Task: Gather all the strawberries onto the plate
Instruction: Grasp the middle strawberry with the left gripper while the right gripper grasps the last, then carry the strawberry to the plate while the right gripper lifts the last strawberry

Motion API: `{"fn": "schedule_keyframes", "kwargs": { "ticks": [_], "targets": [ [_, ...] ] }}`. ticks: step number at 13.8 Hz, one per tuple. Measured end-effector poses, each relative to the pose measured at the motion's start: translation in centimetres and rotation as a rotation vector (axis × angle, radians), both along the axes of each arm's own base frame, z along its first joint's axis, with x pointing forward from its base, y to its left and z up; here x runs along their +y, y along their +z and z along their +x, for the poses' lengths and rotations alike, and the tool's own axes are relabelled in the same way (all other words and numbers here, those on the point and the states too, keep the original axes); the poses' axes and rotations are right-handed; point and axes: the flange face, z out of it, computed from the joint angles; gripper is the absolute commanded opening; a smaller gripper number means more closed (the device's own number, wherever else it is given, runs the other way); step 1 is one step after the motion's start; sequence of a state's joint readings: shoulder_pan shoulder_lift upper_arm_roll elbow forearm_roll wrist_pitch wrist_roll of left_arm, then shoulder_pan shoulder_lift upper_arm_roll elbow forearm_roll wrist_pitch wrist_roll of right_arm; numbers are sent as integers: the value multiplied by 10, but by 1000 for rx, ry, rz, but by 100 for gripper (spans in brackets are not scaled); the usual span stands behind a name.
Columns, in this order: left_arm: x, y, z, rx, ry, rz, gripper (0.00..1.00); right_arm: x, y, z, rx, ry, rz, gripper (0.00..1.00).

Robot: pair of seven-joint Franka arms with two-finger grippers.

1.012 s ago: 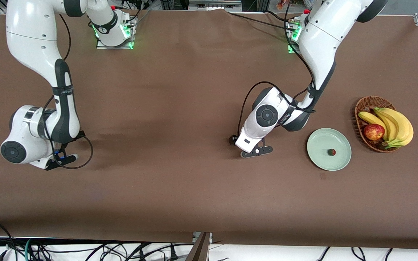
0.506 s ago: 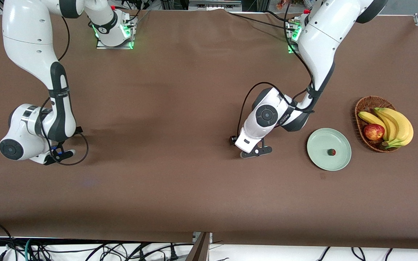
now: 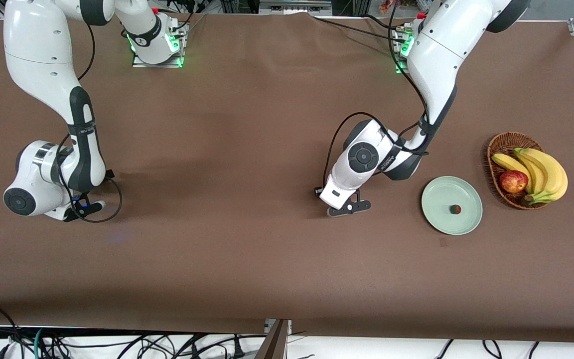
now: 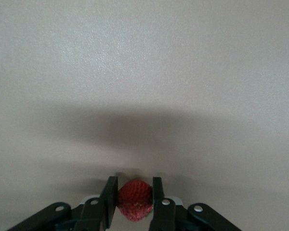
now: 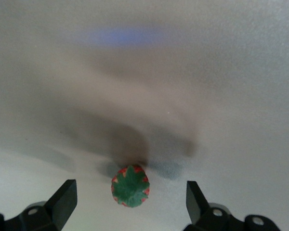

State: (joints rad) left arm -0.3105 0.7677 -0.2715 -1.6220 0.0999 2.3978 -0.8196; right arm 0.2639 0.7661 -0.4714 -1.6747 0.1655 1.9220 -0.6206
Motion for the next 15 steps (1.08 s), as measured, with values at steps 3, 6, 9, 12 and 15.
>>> {"fn": "schedule_keyframes", "kwargs": {
  "ticks": [3, 6, 9, 12, 15],
  "targets": [
    [1, 0, 1, -1, 3, 1, 8, -2, -1, -1, 3, 1, 2, 56],
    [21, 9, 12, 31, -21, 35, 9, -2, -1, -2, 3, 2, 3, 35],
    [65, 39, 34, 48, -96, 60, 9, -2, -1, -2, 3, 5, 5, 28],
    [125, 68, 52, 78, -219, 77, 10, -2, -1, -1, 3, 6, 5, 24],
    [185, 81, 64, 109, -352, 111, 12, 15, 8, 11, -36, -7, 50, 24]
  ]
}}
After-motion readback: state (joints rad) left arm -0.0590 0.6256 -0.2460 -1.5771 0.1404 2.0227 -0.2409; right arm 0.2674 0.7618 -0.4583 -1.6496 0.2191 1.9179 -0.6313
